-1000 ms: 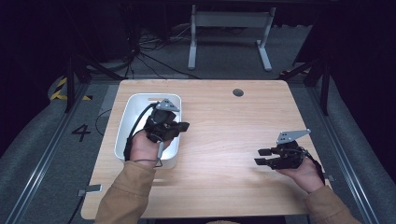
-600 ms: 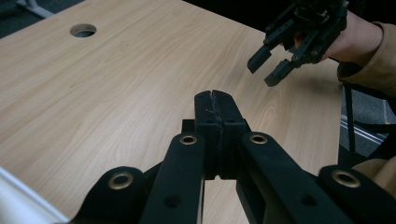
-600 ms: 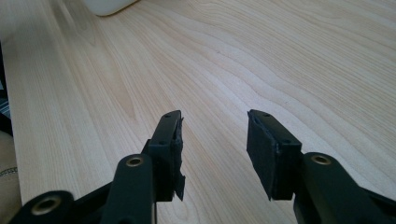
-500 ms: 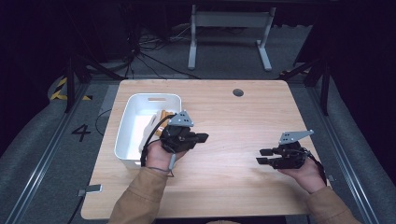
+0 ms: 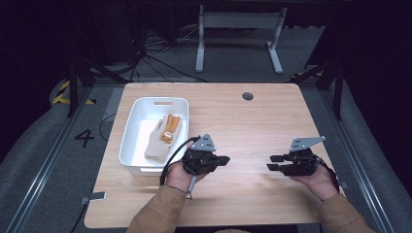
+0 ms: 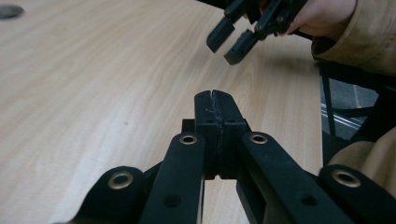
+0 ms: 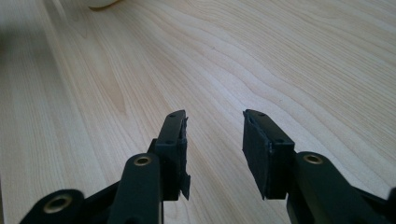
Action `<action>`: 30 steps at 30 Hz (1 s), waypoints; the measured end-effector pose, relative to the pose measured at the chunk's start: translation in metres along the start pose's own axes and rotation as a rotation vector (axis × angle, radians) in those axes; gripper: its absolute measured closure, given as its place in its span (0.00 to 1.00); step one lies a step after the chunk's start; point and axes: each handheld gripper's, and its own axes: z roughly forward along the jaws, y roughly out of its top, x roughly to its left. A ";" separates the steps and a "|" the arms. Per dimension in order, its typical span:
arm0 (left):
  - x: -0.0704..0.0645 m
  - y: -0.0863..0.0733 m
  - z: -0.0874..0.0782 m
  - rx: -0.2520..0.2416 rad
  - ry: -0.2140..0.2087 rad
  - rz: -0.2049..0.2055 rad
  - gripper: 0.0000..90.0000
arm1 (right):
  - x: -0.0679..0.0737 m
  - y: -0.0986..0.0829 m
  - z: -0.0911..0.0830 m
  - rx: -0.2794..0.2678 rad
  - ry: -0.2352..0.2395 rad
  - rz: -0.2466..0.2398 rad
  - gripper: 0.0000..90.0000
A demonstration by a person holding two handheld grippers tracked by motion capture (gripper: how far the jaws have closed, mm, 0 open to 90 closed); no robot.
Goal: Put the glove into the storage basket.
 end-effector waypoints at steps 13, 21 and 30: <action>0.003 -0.026 0.027 0.051 0.015 -0.041 1.00 | -0.001 -0.005 0.009 0.013 -0.007 -0.008 0.67; 0.002 -0.041 0.048 0.119 0.055 -0.039 1.00 | -0.003 -0.010 0.015 0.017 -0.019 -0.020 0.67; -0.003 -0.050 0.068 0.178 0.182 0.030 1.00 | 0.006 -0.017 0.026 0.003 -0.079 -0.076 0.70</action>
